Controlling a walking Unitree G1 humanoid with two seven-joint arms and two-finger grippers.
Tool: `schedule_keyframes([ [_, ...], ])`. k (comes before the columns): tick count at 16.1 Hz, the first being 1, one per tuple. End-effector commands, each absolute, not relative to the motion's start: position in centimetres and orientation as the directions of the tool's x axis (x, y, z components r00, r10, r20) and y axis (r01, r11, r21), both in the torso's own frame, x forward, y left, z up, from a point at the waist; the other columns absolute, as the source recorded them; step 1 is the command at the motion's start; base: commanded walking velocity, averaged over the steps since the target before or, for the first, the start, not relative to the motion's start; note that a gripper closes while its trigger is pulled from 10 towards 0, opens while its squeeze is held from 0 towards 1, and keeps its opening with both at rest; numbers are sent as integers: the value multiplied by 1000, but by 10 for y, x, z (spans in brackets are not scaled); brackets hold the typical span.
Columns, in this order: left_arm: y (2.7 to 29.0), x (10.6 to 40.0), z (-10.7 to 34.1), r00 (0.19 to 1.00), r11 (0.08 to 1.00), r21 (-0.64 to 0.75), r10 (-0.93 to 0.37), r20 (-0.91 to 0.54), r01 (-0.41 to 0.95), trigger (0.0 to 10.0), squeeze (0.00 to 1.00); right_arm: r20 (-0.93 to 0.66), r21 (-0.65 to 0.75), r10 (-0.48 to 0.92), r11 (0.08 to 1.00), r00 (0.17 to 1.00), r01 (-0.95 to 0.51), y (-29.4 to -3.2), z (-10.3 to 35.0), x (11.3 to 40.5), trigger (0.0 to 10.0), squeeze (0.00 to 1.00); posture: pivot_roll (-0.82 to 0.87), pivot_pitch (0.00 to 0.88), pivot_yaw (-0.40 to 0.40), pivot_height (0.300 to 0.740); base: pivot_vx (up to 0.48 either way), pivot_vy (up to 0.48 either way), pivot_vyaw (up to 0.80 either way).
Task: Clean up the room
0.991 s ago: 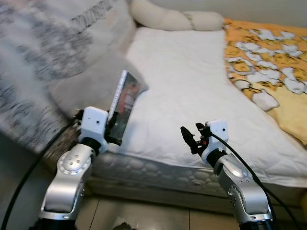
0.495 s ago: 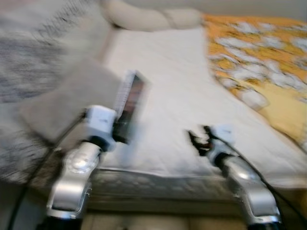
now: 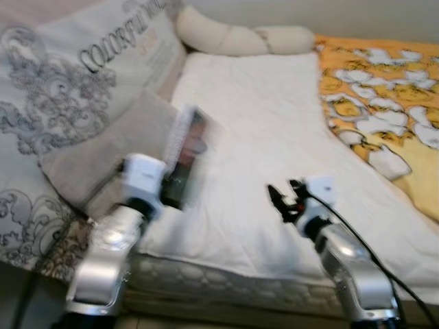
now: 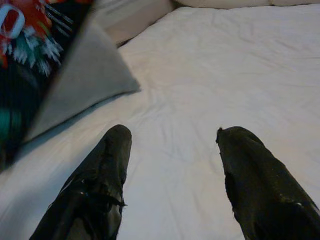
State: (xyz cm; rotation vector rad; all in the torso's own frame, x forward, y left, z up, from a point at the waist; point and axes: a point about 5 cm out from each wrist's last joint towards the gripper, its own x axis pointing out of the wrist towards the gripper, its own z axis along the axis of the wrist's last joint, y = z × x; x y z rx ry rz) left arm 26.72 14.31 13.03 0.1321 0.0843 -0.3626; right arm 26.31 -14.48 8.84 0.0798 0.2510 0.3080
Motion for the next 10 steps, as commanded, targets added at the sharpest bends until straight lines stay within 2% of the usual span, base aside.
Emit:
schedule_keyframes([
  [1, 151, 269, 143, 942, 932, 141, -331, -52, 335, 10000, 0, -213, 119, 327, 944, 921, -307, -139, 94, 263, 10000, 0, -12, 0, 19, 740, 352, 0, -788],
  [2, 150, 269, 143, 941, 930, 138, -335, -54, 339, 10000, 0, -212, 113, 324, 945, 922, -306, -140, 94, 263, 10000, 0, -15, 0, 20, 740, 352, 0, -788],
  [9, 145, 270, 140, 931, 926, 98, -359, -62, 364, 10000, 0, -218, 107, 337, 941, 916, -321, -146, 97, 263, 10000, 0, -23, 0, 17, 740, 351, 0, 0],
  [10, 144, 270, 139, 923, 922, 69, -377, -78, 382, 10000, 0, -227, 104, 365, 931, 903, -350, -147, 98, 263, 10000, 0, -21, 0, 16, 740, 0, 0, 0],
])
